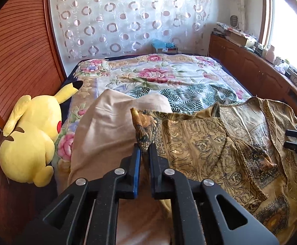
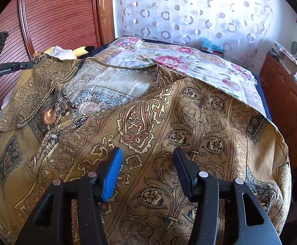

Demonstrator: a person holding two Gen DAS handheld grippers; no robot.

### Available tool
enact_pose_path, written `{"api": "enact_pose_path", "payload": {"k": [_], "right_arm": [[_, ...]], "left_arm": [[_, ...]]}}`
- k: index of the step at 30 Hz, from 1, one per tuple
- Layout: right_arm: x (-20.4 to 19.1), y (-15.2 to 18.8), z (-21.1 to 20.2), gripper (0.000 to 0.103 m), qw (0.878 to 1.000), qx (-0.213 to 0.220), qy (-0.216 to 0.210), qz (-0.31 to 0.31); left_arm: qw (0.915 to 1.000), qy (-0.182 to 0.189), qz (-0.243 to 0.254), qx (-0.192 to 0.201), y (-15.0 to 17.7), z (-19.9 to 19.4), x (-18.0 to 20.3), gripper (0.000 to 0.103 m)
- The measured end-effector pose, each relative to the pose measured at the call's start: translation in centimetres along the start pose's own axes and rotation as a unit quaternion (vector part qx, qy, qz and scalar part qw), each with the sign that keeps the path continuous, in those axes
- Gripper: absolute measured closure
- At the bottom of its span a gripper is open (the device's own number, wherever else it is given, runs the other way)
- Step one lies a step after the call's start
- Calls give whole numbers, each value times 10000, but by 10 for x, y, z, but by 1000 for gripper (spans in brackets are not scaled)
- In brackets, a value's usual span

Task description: Fold small clothes

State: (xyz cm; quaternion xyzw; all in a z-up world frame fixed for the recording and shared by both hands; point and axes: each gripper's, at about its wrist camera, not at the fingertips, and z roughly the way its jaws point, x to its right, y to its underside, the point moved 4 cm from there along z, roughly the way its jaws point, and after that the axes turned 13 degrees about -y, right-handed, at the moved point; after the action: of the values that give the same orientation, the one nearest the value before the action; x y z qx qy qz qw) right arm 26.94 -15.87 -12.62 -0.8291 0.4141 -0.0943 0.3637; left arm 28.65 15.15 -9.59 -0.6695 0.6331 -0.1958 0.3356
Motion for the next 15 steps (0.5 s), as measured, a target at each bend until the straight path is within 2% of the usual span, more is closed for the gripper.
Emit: {"api": "enact_pose_path", "payload": {"k": [1, 6, 7, 9, 10, 11, 13, 15], "right_arm": [[0, 0, 0, 49, 10000, 0, -1, -1], [0, 0, -1, 49, 10000, 0, -4, -4], [0, 0, -1, 49, 10000, 0, -5, -6], [0, 0, -1, 49, 10000, -1, -7, -8], [0, 0, -1, 48, 10000, -1, -9, -8], [0, 1, -1, 48, 10000, -2, -9, -8], [0, 1, -2, 48, 10000, -2, -10, -12], [1, 1, -3, 48, 10000, 6, -29, 0]], "left_arm": [[10000, -7, -25, 36, 0, -4, 0, 92], [9988, -67, -122, 471, -3, -34, -1, 71], [9984, -25, -153, 547, -3, -39, -1, 61], [9971, 92, -228, 720, -6, -52, 1, 54], [9966, 124, -228, 780, -8, -57, 4, 45], [9961, 156, -218, 843, -9, -61, 7, 30], [9944, 168, -204, 1027, -10, -70, 16, 17], [9931, 239, -187, 1134, -12, -75, 27, 17]]}}
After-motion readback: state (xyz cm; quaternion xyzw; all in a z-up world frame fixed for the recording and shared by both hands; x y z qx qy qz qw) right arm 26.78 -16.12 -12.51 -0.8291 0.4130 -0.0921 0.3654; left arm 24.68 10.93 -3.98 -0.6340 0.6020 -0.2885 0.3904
